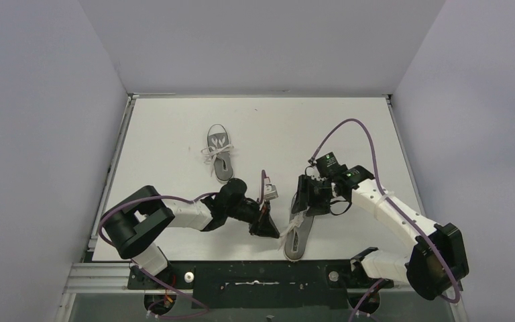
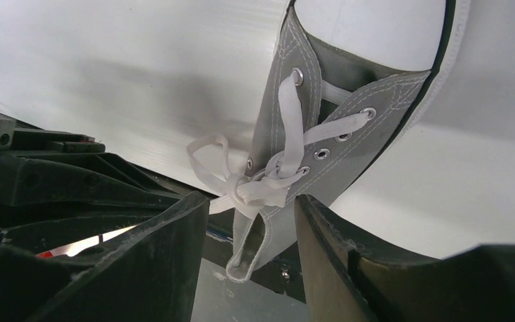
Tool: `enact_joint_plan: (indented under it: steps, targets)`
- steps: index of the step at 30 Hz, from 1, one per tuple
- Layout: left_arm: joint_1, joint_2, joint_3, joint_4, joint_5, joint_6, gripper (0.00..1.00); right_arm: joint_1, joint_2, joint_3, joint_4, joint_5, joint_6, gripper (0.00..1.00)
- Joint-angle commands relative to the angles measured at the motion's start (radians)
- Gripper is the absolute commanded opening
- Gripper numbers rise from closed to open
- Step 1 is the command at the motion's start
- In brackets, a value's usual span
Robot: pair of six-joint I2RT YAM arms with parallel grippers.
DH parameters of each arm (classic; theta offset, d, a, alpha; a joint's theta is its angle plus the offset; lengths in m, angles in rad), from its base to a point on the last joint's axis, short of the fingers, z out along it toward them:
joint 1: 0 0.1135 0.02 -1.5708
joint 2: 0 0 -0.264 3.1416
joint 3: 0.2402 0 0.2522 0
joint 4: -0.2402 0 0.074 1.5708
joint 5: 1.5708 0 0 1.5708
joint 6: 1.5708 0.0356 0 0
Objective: Tie the shoes
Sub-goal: Tie the shoelace on the shoe.
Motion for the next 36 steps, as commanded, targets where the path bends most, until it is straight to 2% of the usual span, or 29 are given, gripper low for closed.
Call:
enact_joint_plan:
  steps: [1, 10, 18, 26, 29, 30, 34, 35, 36]
  targets:
    - [-0.011, 0.015, 0.033, 0.081, 0.022, -0.015, 0.00, 0.017, 0.020, 0.010, -0.019, 0.037, 0.008, 0.51]
    - [-0.018, 0.029, 0.030, 0.110, 0.024, -0.037, 0.00, 0.043, 0.052, -0.003, 0.006, 0.039, 0.013, 0.42]
    - [-0.019, 0.029, 0.023, 0.119, 0.029, -0.046, 0.00, 0.064, 0.079, 0.000, 0.015, 0.057, 0.011, 0.41]
    - [-0.032, 0.042, 0.020, 0.139, 0.046, -0.061, 0.00, 0.066, 0.083, 0.010, 0.002, 0.071, 0.010, 0.24]
    - [-0.032, 0.037, 0.013, 0.145, 0.062, -0.076, 0.00, 0.067, 0.079, 0.010, 0.001, 0.068, 0.012, 0.14]
    - [-0.021, 0.028, 0.002, 0.157, 0.058, -0.086, 0.06, 0.067, 0.076, 0.010, 0.000, 0.068, 0.014, 0.13]
    - [0.036, -0.034, -0.028, 0.111, 0.004, -0.090, 0.44, 0.067, 0.064, 0.012, -0.010, 0.068, 0.012, 0.12]
    - [0.043, -0.052, -0.026, 0.077, -0.013, -0.062, 0.50, 0.067, 0.063, 0.009, -0.007, 0.063, 0.012, 0.12]
    - [0.047, -0.064, -0.018, 0.047, -0.027, -0.034, 0.52, 0.067, 0.062, 0.006, -0.003, 0.059, 0.011, 0.12]
